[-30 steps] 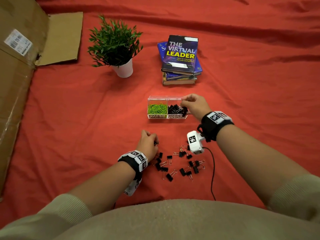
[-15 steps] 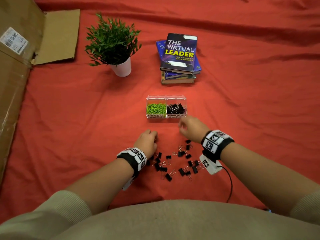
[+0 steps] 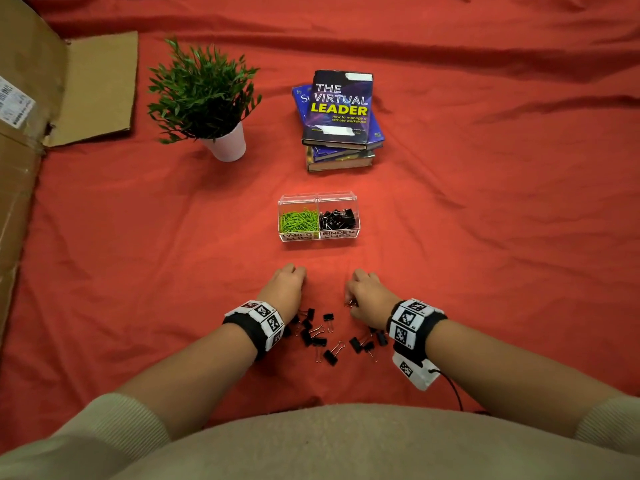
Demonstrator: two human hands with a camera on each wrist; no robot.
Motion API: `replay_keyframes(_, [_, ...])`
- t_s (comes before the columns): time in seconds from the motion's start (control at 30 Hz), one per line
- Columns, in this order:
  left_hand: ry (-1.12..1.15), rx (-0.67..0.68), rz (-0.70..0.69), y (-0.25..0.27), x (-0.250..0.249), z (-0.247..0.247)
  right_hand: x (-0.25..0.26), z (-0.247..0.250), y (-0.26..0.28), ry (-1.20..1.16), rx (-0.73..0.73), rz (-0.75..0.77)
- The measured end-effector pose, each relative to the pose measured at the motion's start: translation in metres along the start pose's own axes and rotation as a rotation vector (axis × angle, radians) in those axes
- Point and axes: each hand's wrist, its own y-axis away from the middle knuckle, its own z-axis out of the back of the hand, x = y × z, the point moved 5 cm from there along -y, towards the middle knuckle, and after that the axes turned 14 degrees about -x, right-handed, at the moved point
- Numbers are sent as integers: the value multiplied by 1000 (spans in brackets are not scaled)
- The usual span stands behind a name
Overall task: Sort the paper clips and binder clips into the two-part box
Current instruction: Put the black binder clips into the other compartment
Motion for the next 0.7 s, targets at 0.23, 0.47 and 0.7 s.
replay_keyframes(0.23, [198, -136, -150, -40, -52, 39, -16, 16, -9, -208, -144, -74])
replay_keyframes(0.47, [138, -132, -113, -105, -72, 51, -31, 52, -28, -570, -225, -320])
replay_keyframes(0.7, [-78, -53, -165, -106, -57, 31, -21, 103, -73, -528, -418, -290])
